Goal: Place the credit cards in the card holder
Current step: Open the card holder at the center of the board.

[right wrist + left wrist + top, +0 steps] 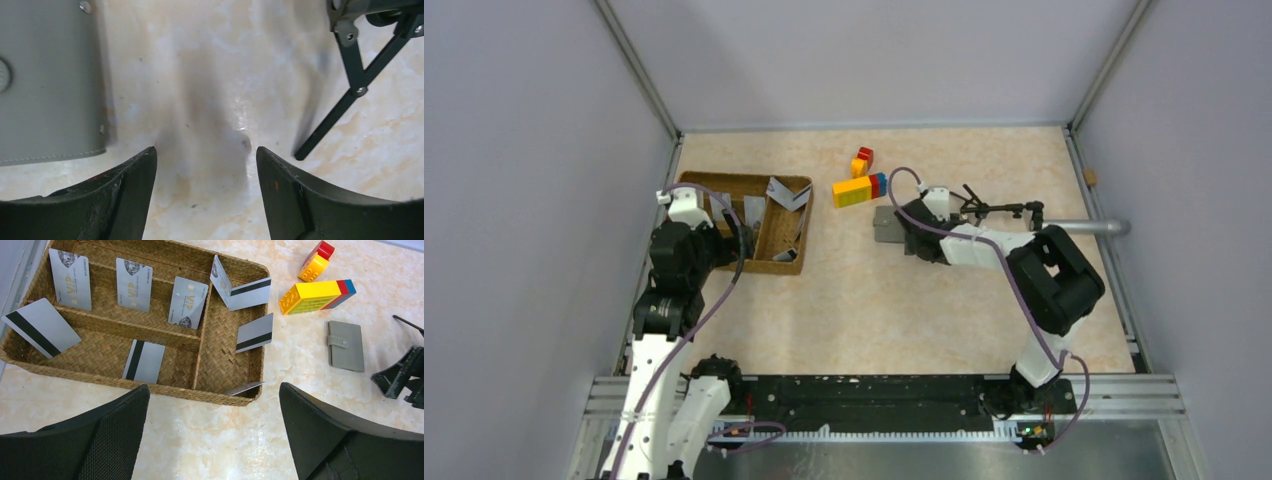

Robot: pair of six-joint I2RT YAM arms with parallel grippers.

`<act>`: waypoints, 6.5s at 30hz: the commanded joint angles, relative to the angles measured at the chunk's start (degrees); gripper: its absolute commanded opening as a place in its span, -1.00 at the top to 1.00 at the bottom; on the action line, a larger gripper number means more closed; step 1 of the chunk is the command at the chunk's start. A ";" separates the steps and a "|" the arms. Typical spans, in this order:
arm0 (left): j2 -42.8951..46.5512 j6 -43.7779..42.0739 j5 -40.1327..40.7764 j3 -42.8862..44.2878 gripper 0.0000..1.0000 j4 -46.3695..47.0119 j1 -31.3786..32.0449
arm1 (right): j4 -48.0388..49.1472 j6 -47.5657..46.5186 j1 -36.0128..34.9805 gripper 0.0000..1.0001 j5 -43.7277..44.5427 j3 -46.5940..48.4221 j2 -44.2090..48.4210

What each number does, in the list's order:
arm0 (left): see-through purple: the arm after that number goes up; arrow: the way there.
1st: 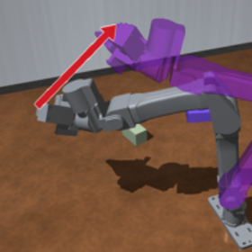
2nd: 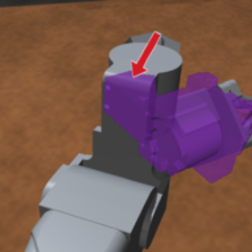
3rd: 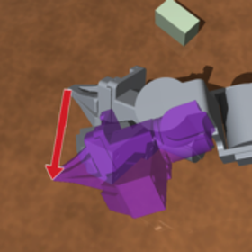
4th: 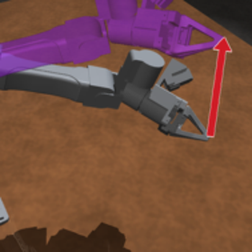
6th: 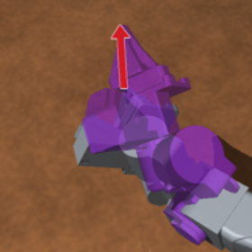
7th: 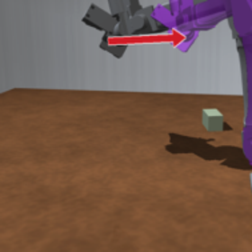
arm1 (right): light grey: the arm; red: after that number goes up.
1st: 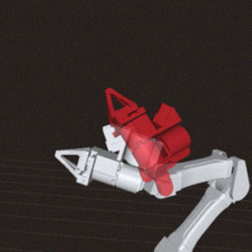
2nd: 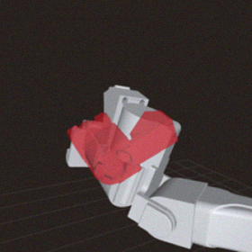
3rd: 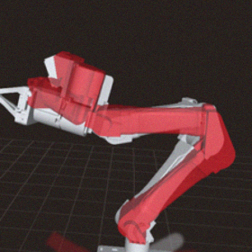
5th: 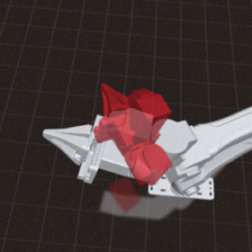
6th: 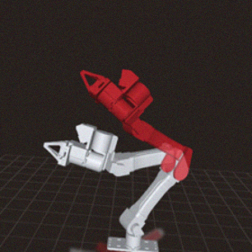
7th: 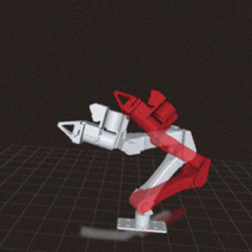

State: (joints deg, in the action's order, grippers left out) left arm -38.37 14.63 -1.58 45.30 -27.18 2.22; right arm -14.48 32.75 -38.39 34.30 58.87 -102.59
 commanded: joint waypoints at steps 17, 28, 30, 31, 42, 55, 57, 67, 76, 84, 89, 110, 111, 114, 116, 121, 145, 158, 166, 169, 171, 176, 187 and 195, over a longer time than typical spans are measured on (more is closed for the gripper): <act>0.97 -1.17 0.54 -0.38 -0.97 1.78 0.77 | -0.73 -5.28 -0.29 -0.74 -17.02 14.81 -3.47; 1.30 -1.36 1.01 -0.43 -0.97 1.78 2.04 | -2.01 -1.06 1.79 -0.43 -17.45 15.66 -6.86; 1.42 -1.44 1.03 -0.47 -0.98 1.76 2.15 | -1.17 -0.80 2.27 -0.34 -18.37 14.26 -6.48; 1.52 -1.45 1.08 -0.45 -0.97 1.78 2.25 | -0.62 -0.69 2.46 -0.29 -19.08 13.66 -6.37; 1.22 -1.44 0.91 -0.56 -0.97 1.86 2.87 | 5.45 0.23 6.65 0.01 -26.52 8.32 -5.62; 0.55 -1.45 -3.11 -0.71 -0.97 2.36 3.14 | 7.85 -0.60 6.93 1.00 -30.88 6.40 -1.83; 0.37 -1.19 -6.76 -0.82 -0.97 3.12 3.35 | 10.78 -1.50 6.93 1.00 -33.80 3.67 1.80; 1.77 9.09 -28.80 -3.19 -0.97 14.77 4.24 | 27.08 -2.56 6.85 1.00 -54.40 -15.47 27.35; 3.08 32.27 -40.31 -12.40 -0.97 40.20 9.30 | 35.34 -0.41 4.37 1.00 -62.54 -23.26 48.73; -0.63 38.64 -38.08 -13.48 -0.97 50.59 21.20 | 44.73 1.74 -3.16 1.00 -64.47 -24.84 53.14; -1.08 39.96 -37.10 -14.30 -0.97 55.08 24.28 | 47.61 2.56 -6.39 1.00 -64.76 -24.33 51.84; -3.55 35.88 -43.51 -15.84 1.00 54.72 24.95 | 43.11 2.67 -7.96 -0.46 -66.10 -24.06 49.39; -4.08 36.30 -44.94 -15.97 1.00 55.64 25.02 | 43.27 2.70 -7.94 -0.47 -66.43 -23.95 49.13; -5.47 38.05 -48.42 -16.82 1.00 59.20 25.42 | 43.83 2.89 -7.94 -0.47 -67.00 -23.89 47.73; -6.41 38.82 -49.66 -17.06 1.00 61.11 25.79 | 44.87 3.37 -7.95 -0.37 -68.17 -23.66 46.41; -7.28 39.16 -50.29 -16.93 1.00 62.68 26.47 | 48.67 5.84 -7.95 0.02 -72.12 -23.42 42.82; -3.89 -4.34 -35.29 -2.33 -0.79 11.27 39.01 | 6.05 -0.33 0.91 1.00 -83.91 -16.72 40.90; -16.12 -3.27 -41.10 -0.06 -0.46 11.32 47.41 | 12.20 4.64 0.77 1.00 -92.54 -19.45 38.99; -18.37 -3.11 -41.56 -0.41 -0.39 11.58 49.53 | 17.06 6.56 0.60 1.00 -96.09 -19.77 38.78; -19.01 -2.74 -42.66 -0.33 -0.34 11.72 50.21 | 17.53 6.71 0.60 1.00 -96.16 -19.80 38.67; -19.31 -2.46 -43.09 -0.51 -0.31 12.19 50.54 | 17.89 6.88 0.60 1.00 -96.16 -19.87 38.53; -19.90 -1.25 -44.63 -0.79 -0.18 13.82 51.28 | 20.06 8.19 0.51 1.00 -96.49 -20.49 38.38; -22.48 -1.57 -40.59 0.43 0.31 14.42 54.66 | 22.66 9.72 0.25 1.00 -96.17 -20.82 37.43; -23.55 -2.96 -36.07 1.05 1.00 12.16 56.45 | 21.76 9.87 0.25 1.00 -93.87 -20.90 37.61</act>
State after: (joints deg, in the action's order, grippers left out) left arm -61.06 13.02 -39.07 44.21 -16.56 56.55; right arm 0.73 41.23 -37.76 -63.07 36.36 -65.36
